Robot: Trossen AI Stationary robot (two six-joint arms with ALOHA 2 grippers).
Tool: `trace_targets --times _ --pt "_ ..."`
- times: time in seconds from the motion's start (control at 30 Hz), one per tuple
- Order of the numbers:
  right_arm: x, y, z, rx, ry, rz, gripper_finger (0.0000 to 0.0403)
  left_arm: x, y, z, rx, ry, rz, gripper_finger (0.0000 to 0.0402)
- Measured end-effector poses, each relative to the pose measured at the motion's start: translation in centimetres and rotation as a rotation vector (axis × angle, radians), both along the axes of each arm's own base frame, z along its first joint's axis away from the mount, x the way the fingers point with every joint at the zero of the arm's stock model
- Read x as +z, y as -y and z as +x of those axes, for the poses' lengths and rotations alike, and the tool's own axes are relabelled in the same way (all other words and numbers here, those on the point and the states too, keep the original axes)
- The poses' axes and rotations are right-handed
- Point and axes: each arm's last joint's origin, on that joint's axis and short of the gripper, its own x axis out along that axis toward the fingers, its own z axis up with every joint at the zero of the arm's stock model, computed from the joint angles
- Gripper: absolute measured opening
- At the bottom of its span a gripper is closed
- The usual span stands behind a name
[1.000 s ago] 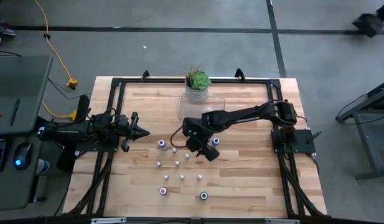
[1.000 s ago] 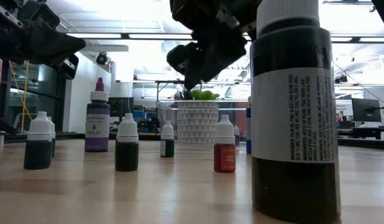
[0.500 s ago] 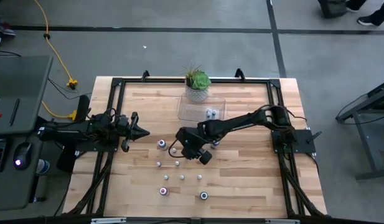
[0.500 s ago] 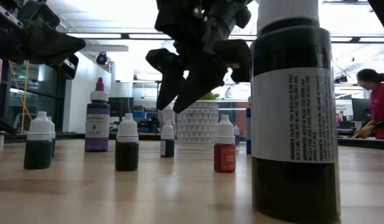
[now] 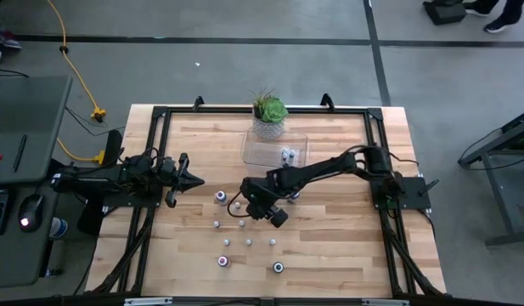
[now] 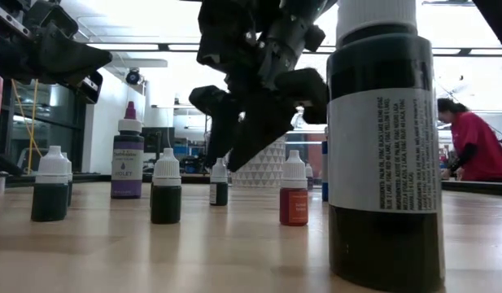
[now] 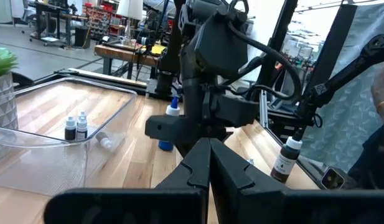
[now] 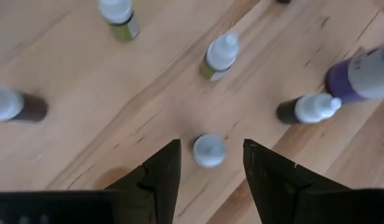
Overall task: Pick & Place food coloring
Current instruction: Put the small black food coloring bottle into the bin
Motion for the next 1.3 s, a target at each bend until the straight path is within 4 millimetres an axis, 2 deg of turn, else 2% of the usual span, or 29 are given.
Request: trace_targets --times 0.33,0.97,1.3 --pt "-0.08 0.01 0.08 -0.014 -0.001 0.021 0.0156 0.0 0.0 0.0 0.0 0.0 0.0 0.0" --pt "-0.03 -0.02 0.07 -0.01 -0.002 0.03 0.0048 0.0 0.0 0.0 0.0 0.0 0.0 0.0" --pt "0.0 0.06 0.05 -0.019 -0.002 0.016 0.0042 -0.01 0.0 0.0 -0.001 0.0 0.0 0.0"
